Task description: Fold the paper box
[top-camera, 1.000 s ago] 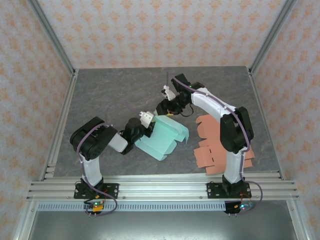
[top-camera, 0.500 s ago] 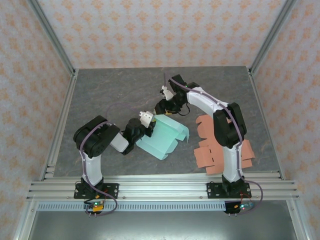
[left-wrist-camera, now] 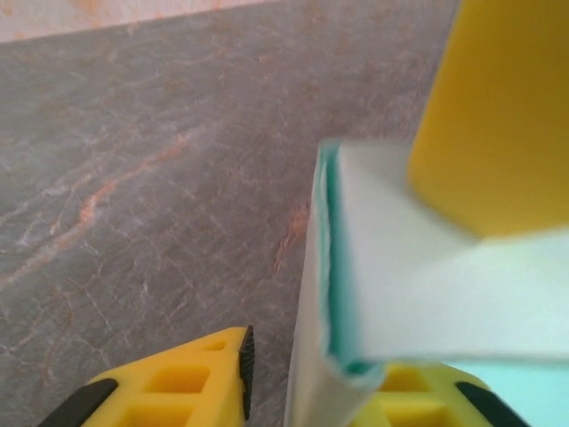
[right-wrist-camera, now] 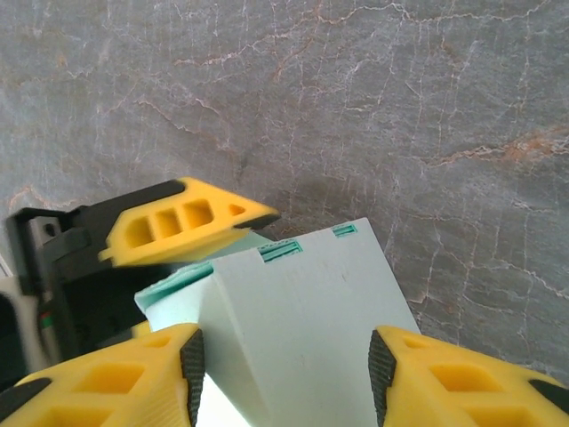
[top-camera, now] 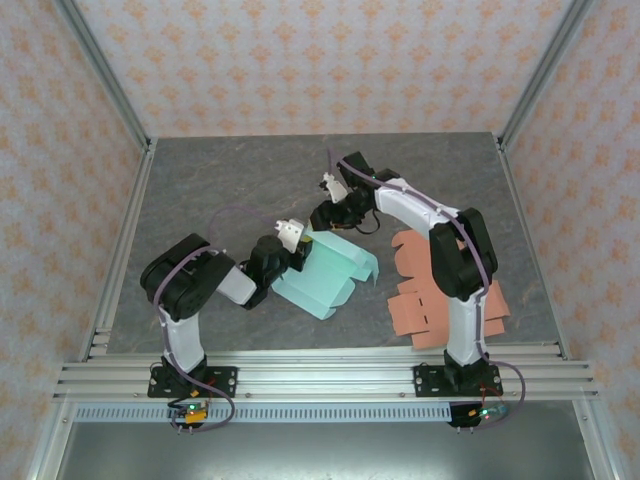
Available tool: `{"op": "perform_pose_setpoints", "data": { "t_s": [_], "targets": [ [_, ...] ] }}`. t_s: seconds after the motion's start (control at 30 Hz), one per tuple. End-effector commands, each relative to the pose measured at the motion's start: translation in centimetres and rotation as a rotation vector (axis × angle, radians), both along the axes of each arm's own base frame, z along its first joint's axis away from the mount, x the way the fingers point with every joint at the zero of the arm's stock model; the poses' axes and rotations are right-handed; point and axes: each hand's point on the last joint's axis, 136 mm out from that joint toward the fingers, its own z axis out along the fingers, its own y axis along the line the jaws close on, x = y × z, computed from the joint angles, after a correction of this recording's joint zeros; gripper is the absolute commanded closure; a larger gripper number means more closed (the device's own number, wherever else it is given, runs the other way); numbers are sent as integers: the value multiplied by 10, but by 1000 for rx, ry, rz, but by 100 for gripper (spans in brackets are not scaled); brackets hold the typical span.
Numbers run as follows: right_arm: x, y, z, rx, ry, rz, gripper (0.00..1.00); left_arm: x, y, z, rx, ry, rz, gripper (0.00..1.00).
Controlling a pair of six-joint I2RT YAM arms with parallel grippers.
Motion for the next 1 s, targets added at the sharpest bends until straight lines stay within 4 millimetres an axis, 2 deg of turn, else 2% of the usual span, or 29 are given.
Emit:
{"op": "perform_pose_setpoints", "data": {
  "t_s": [0.0, 0.1, 0.23, 0.3, 0.37, 0.47, 0.57, 0.67, 0.73, 0.87, 0.93, 0.97],
  "targets": [
    [-21, -16, -35, -130, 63, -14, 49, 10, 12, 19, 8, -43, 91, 87],
    [-28, -10, -34, -93, 94, -36, 49, 8, 9, 15, 24, -40, 81, 100],
    [-29, -7, -19, -42, 11, -54, 45, 5, 8, 6, 100, -56, 121, 100],
    [-25, -7, -6, 5, -73, -59, 43, 6, 15, 1, 100, -54, 170, 100],
    [-21, -5, 17, 79, -150, -42, 42, 7, 22, -1, 97, -54, 205, 100],
    [-12, -9, 55, 166, -302, -2, 37, 6, 20, 1, 96, -42, 174, 100],
    [-4, -26, 89, 244, -411, 11, 29, 8, 26, 7, 87, -29, 182, 100],
    [-8, -51, 104, 257, -490, -17, 26, 12, 36, 15, 66, -11, 206, 100],
    [-12, -74, 110, 247, -584, -42, 25, 13, 41, 17, 54, 9, 209, 100],
    [-7, -134, 121, 235, -815, -187, 23, 21, 50, 30, -18, 77, 214, 100],
    [-5, -155, 119, 210, -830, -243, 24, 22, 54, 39, -57, 107, 225, 100],
    [-6, -159, 115, 197, -825, -241, 25, 22, 54, 43, -68, 121, 221, 100]
  ]
}}
